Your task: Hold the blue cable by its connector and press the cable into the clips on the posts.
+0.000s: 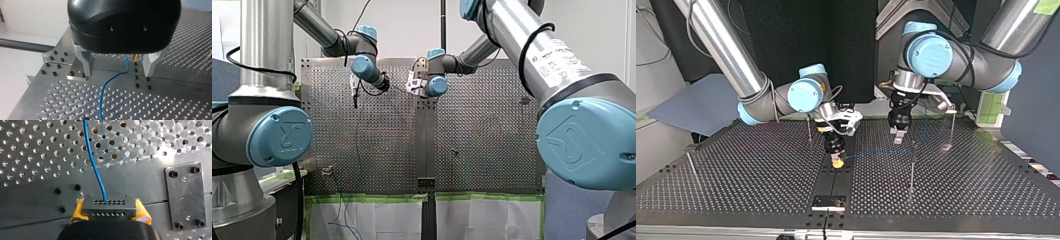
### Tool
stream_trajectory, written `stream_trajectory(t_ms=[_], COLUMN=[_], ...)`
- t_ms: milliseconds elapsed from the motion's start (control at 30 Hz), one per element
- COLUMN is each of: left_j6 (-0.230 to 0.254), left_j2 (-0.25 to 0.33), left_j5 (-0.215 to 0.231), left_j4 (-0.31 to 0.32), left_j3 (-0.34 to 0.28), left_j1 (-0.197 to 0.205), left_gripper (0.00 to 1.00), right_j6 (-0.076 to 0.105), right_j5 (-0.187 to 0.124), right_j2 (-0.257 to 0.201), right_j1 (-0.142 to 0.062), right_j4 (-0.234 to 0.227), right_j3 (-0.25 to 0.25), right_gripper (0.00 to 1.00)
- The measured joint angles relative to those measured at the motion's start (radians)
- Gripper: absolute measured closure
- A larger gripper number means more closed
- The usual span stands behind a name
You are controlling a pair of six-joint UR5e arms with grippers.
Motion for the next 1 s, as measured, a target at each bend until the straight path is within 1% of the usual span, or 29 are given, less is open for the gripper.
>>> stream_trajectory(t_ms=[167,267,433,567,733,867,1000], left_j6=[-0.022,-0.032,-0.034,-0.035,-0.037,-0.04,-0.045], left_j2=[-0.005,-0.013,-0.046,-0.072,-0.084,-0.09,-0.096], left_j5=[-0.054,-0.076,-0.083,-0.094,-0.125,-0.128,-0.131], left_j4=[0.047,0.061,0.071,0.09,0.102,0.091,0.086], left_j3=[0.0,0.0,0.007,0.021,0.061,0.093,0.109], left_j1=[-0.018,-0.024,-0.034,-0.044,-0.059,-0.065,-0.069], left_gripper=[0.01,0.01,0.01,0.01,0.01,0.01,0.01], right_j6=[-0.004,-0.006,-0.007,-0.008,-0.008,-0.008,-0.008], right_j5=[-0.001,-0.001,-0.002,-0.003,-0.003,-0.003,-0.004], right_j2=[0.0,0.0,0.0,0.0,0.0,0.0,0.0], right_j1=[-0.001,-0.001,-0.001,0.0,0.001,0.0,-0.001], right_j4=[0.0,0.001,0.002,0.002,0.001,0.001,0.001], right_j3=[0.0,0.0,0.0,0.0,0.0,0.0,0.0], right_gripper=[1.0,1.0,1.0,1.0,1.0,1.0,1.0])
